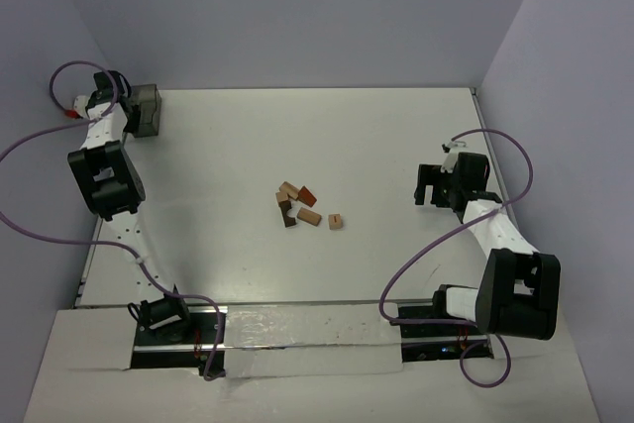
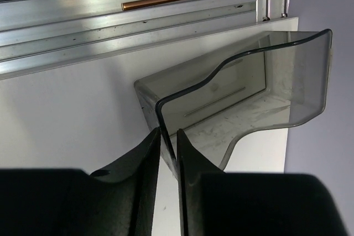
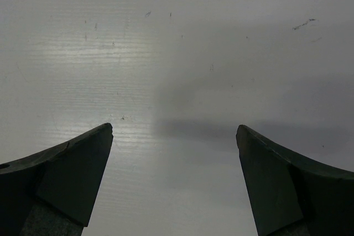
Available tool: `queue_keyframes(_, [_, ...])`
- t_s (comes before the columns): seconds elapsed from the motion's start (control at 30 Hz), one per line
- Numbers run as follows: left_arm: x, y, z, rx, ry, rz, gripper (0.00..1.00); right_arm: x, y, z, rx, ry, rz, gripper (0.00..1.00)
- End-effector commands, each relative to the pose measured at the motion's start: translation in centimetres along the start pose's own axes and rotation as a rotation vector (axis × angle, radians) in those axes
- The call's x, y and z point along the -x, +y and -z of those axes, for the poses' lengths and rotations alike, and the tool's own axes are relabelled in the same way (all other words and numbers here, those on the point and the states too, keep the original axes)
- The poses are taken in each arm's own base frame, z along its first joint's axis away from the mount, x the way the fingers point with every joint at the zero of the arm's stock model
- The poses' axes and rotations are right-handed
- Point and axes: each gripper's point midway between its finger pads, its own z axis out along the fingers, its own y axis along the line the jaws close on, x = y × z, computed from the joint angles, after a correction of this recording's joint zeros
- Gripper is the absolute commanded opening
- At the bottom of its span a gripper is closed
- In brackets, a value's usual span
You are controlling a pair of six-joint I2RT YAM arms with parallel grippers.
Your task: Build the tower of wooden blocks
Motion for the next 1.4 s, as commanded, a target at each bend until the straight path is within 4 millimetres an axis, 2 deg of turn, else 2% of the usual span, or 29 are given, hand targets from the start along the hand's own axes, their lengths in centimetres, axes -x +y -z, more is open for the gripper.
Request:
queue_keyframes(0.0, [0.9,-3.1,0.5,-0.105,-0.008,0.028,0.29,2.6,-0.4,0.4,-0.020,-0.056,0.002,1.00])
queue_keyframes(0.03, [1.0,-3.2,0.7,-0.115,-0.007,0.025,0.32,2.6,-0.4,0.4,-0.020,-0.057,0.002,1.00])
queue_keyframes(0.07, [1.0,-3.6,1.1,-0.132,-0.001,0.018,0.42,2.6,-0.4,0.4,-0.020,-0.058,0.003,1.00])
queue_keyframes(0.17, [1.8,-4.9,2.8,-0.182,-0.009,0.007,0.59,2.7,-0.3,0.5,-0.016,-0.064,0.006,1.00])
queue_keyframes(0.23, [3.6,-6.4,5.7,-0.241,-0.045,-0.001,0.69,2.8,-0.2,0.7,-0.012,-0.073,0.011,1.00])
queue_keyframes(0.27, [3.7,-6.4,5.8,-0.245,-0.050,-0.008,0.73,2.8,-0.2,0.7,-0.010,-0.075,0.012,1.00])
queue_keyframes(0.3, [4.2,-7.1,7.1,-0.281,-0.060,-0.023,0.77,2.8,-0.2,0.8,-0.011,-0.080,0.015,1.00])
queue_keyframes(0.4, [6.1,-8.8,11.5,-0.367,-0.094,-0.044,0.80,3.3,-0.1,1.1,-0.007,-0.100,0.022,1.00])
queue_keyframes(0.5, [7.8,-10.2,16.8,-0.457,-0.149,-0.150,0.81,4.0,0.3,1.5,0.009,-0.126,0.025,1.00])
queue_keyframes(0.53, [8.0,-10.5,18.2,-0.478,-0.159,-0.152,0.80,4.1,0.3,1.6,0.012,-0.129,0.024,1.00])
queue_keyframes(0.6, [7.3,-11.1,21.6,-0.578,-0.167,-0.319,0.76,4.4,0.6,1.9,0.024,-0.143,0.028,1.00])
queue_keyframes(0.67, [5.6,-10.9,24.3,-0.695,-0.143,-0.471,0.74,4.7,0.9,2.2,0.036,-0.157,0.036,1.00])
queue_keyframes(0.7, [5.1,-10.5,25.0,-0.722,-0.136,-0.501,0.75,4.8,0.9,2.4,0.038,-0.162,0.039,1.00])
queue_keyframes(0.77, [1.6,-9.3,27.2,-0.886,-0.067,-0.751,0.78,4.8,1.2,2.7,0.054,-0.166,0.054,1.00])
queue_keyframes(0.87, [-4.8,-5.5,29.4,-1.044,0.028,-1.052,0.84,4.8,1.7,3.2,0.081,-0.171,0.083,1.00])
queue_keyframes(0.9, [-7.1,-3.3,29.4,-1.041,0.094,-1.136,0.86,4.6,1.9,3.3,0.092,-0.168,0.094,1.00])
queue_keyframes(0.97, [-11.1,-0.5,29.0,-1.053,0.136,-1.409,0.86,4.2,2.5,3.4,0.131,-0.156,0.133,1.00])
queue_keyframes(1.0, [-13.7,1.4,28.9,-1.049,0.192,-1.526,0.86,3.9,2.9,3.5,0.158,-0.140,0.140,1.00])
queue_keyframes(1.07, [-17.4,3.5,29.3,-1.056,0.257,-1.647,0.86,3.5,3.4,3.5,0.194,-0.119,0.155,1.00])
queue_keyframes(1.2, [-20.9,5.8,30.9,-1.166,0.348,-1.824,0.86,3.1,4.0,3.4,0.239,-0.070,0.181,1.00])
queue_keyframes(1.3, [-22.7,5.3,31.8,-1.240,0.401,-1.868,0.86,2.5,4.1,3.2,0.256,-0.036,0.184,1.00])
queue_keyframes(1.37, [-24.7,5.7,32.4,-1.293,0.469,-1.934,0.84,2.3,4.0,3.2,0.254,-0.025,0.184,1.00])
